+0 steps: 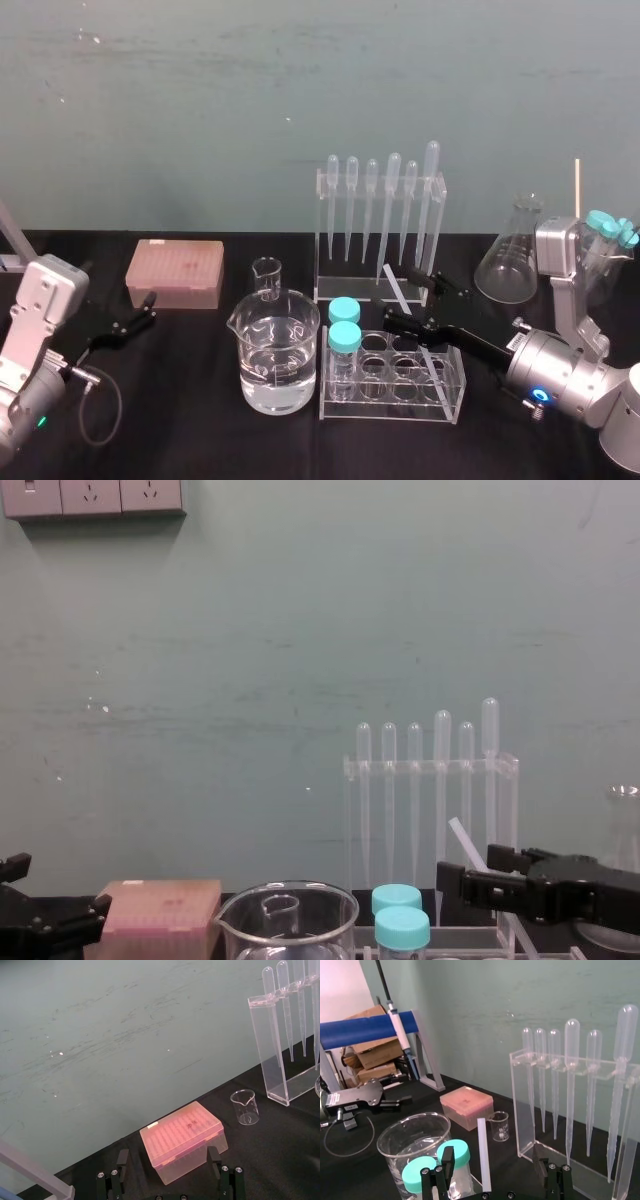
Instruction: Pick up the stirring rod with one hand, then place it down.
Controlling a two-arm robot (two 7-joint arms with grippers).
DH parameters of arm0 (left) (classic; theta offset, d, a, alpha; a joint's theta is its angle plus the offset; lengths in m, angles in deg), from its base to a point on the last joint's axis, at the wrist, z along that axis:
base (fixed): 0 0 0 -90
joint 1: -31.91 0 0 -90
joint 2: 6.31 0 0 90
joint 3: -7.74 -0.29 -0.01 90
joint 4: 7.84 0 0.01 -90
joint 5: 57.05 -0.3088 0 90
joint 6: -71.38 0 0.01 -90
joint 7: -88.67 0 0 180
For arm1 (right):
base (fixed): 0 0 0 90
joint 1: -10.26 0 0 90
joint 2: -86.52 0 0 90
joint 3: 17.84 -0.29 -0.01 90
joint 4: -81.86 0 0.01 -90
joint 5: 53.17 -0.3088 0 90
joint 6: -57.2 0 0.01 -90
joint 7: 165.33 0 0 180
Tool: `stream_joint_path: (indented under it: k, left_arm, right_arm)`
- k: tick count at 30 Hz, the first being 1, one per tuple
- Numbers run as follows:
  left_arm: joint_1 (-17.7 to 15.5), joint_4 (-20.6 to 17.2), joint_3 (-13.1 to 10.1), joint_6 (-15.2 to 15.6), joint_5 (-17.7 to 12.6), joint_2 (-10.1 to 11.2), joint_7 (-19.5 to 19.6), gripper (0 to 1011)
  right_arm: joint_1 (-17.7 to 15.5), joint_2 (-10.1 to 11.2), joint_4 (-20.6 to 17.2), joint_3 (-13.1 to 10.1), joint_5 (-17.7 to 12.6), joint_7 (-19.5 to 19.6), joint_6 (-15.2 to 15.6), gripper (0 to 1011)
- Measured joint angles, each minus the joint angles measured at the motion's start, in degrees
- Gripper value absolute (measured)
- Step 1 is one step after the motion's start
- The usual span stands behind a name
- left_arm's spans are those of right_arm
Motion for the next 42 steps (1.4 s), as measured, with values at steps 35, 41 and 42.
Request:
stream_joint_path:
  k: [35,41,42]
  left_arm:
    - [0.00,0.00,0.00,0.00,0.00,0.00,0.00,1000]
    - [0.00,0.00,0.00,0.00,0.00,0.00,0.00,1000]
    - [0.00,0.00,0.00,0.00,0.00,0.00,0.00,1000]
  right_arm:
    - [-0.04,-0.17,0.15,-0.25,0.45,0.58,0.61,607]
    - [-0.04,-0.16,0.14,-0.25,0.45,0.58,0.58,448]
    - [-0.04,-0.16,0.14,-0.25,0.45,0.57,0.58,378]
